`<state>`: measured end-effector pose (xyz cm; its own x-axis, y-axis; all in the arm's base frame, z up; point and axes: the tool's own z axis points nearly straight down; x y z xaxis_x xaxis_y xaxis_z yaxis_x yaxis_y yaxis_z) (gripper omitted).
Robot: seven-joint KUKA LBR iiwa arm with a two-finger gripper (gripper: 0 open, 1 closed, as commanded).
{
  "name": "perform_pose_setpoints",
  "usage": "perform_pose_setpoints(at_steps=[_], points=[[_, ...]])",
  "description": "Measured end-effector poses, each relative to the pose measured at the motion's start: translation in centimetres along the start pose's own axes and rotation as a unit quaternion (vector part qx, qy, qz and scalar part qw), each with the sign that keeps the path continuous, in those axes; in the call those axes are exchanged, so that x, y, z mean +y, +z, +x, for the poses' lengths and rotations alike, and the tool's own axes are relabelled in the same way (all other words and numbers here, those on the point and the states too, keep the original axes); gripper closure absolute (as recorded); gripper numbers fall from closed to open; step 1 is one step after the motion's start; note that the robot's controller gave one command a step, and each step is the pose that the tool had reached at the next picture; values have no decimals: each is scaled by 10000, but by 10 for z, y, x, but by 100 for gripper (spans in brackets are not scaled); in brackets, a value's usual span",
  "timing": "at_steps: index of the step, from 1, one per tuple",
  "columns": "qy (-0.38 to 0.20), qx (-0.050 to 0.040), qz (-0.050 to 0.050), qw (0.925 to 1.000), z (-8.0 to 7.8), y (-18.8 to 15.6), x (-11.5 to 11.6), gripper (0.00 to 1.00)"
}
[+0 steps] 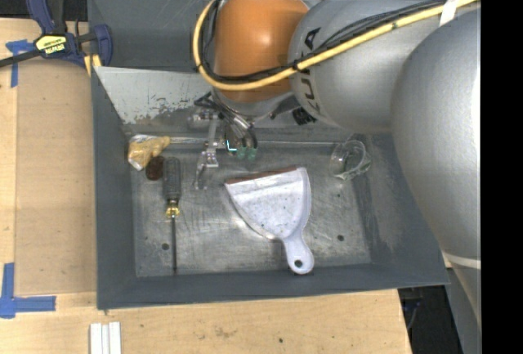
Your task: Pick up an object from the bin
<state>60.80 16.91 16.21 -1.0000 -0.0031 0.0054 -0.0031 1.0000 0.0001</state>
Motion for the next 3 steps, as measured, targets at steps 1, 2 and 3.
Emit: perform_pose_setpoints(at_steps=[1, 2, 3], points=[[11, -40, -5, 10000, -2, -5, -1, 0], [-83, -71, -6, 9999, 9, 37, 28, 0], [-327, -20, -5, 9995, 12, 67, 42, 0]])
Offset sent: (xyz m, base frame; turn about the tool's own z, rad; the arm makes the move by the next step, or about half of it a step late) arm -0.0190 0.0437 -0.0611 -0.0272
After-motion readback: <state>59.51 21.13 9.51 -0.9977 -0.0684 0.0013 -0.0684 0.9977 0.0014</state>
